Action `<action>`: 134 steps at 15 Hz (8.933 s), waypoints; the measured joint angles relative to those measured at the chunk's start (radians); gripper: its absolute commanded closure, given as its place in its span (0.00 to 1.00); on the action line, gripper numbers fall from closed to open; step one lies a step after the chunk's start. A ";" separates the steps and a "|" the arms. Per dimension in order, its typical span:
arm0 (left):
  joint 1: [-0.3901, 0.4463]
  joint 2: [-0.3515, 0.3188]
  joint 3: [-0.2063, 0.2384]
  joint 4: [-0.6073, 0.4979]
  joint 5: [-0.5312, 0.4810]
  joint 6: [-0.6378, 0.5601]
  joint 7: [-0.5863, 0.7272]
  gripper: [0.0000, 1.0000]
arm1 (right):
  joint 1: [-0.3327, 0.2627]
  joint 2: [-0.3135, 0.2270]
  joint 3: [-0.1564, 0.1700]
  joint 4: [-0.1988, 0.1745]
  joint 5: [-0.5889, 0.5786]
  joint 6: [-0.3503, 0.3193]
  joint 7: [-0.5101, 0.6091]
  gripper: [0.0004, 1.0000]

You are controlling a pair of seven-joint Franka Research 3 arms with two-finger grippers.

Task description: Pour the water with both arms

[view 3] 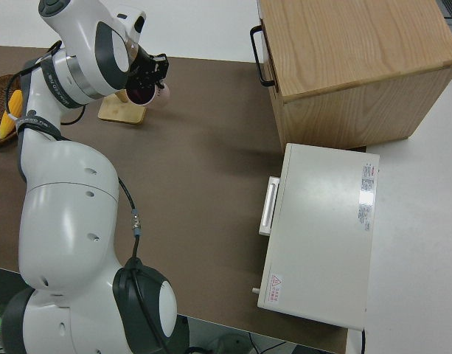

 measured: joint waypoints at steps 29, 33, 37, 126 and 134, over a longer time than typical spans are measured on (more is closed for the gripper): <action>-0.076 -0.430 -0.146 -0.650 -0.028 0.105 -0.118 1.00 | 0.125 0.141 0.387 -0.056 0.261 0.217 1.024 1.00; -0.083 -0.431 -0.147 -0.670 -0.032 0.105 -0.118 1.00 | 0.165 0.217 0.389 -0.056 0.211 0.294 1.077 0.99; -0.091 -0.431 -0.147 -0.683 -0.034 0.105 -0.118 1.00 | 0.197 0.266 0.393 -0.056 0.167 0.349 1.117 0.99; -0.209 -0.096 -0.269 -0.455 0.085 -0.439 -0.186 1.00 | 0.083 -0.220 -0.356 -0.033 0.182 -0.305 0.101 0.01; -0.209 -0.100 -0.271 -0.451 0.085 -0.456 -0.194 1.00 | 0.083 -0.220 -0.355 -0.031 0.182 -0.305 0.101 0.01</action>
